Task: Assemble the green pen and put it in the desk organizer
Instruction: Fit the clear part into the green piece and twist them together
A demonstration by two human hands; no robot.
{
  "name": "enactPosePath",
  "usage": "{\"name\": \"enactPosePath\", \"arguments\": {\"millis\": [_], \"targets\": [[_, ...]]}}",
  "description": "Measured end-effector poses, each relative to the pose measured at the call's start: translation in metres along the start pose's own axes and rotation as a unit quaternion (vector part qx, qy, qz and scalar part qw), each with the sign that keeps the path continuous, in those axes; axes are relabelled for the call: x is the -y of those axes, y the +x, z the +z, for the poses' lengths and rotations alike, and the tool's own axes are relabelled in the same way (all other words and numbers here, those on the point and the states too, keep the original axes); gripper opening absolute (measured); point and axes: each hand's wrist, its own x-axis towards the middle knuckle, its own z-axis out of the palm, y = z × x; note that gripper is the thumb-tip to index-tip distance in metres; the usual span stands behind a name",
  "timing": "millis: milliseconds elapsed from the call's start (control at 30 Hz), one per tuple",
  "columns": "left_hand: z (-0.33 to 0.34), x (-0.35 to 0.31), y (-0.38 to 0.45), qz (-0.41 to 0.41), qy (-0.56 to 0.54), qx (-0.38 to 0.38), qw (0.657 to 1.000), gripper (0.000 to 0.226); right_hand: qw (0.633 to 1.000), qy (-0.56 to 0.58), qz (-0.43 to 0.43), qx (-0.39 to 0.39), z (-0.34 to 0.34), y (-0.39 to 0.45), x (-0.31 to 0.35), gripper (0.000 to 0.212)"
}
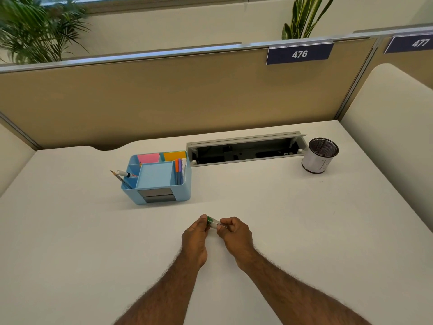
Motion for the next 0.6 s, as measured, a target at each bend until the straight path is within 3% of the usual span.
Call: {"name": "enactPosePath", "arguments": {"millis": [267,333,467,600], "targets": [[-0.005,-0.002,0.0,0.003,-0.016,0.037,0.999,0.032,0.983,0.154,0.097,0.031,0.003,0.002,0.001,0.015],[-0.006,-0.004,-0.002,0.007,-0.018,0.042,0.999,0.03,0.967,0.216,0.127,0.042,0.003,-0.002,0.007,0.009],[-0.009,-0.007,-0.007,0.025,-0.021,0.072,0.997,0.023,0.914,0.35,0.201,0.044,0.003,-0.005,0.013,0.017],[-0.009,-0.012,-0.013,0.055,-0.006,0.112,0.992,0.013,0.888,0.398,0.229,0.038,0.0,-0.006,0.015,0.014]]}}
